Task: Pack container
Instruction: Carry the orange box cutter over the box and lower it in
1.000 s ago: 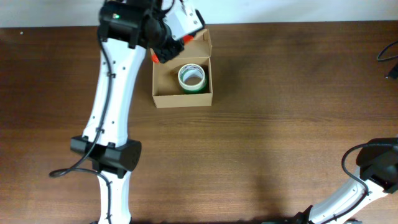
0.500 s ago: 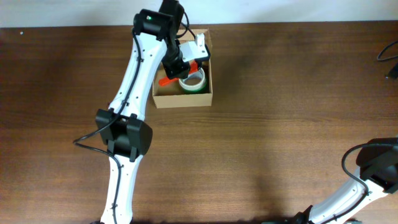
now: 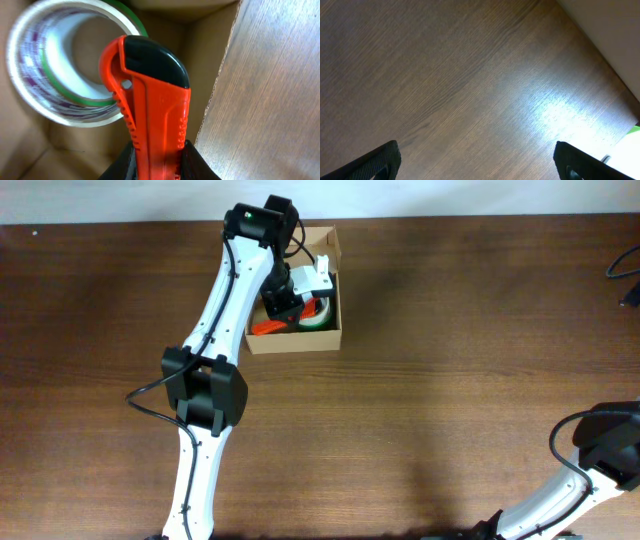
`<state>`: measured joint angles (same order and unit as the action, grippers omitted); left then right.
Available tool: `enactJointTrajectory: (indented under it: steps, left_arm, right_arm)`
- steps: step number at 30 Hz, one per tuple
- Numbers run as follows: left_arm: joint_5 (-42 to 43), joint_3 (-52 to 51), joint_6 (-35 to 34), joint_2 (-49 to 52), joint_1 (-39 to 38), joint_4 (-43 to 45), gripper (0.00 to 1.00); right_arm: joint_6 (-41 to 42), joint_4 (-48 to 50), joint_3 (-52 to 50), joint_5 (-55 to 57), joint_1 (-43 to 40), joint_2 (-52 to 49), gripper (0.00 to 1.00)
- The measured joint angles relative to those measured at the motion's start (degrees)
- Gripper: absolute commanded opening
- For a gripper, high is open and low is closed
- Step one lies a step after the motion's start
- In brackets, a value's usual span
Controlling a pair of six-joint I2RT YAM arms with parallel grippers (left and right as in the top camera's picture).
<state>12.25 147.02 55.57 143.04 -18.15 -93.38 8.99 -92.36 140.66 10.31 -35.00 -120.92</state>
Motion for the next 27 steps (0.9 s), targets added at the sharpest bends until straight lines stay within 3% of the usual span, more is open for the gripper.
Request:
enactJointTrajectory:
  steps: [27]
  left_arm:
    - [0.66,-4.0,2.71,0.0,-0.17,2.71,0.01]
  right_arm:
    - [-0.02,0.0,0.0,0.0,0.0,0.0,0.99]
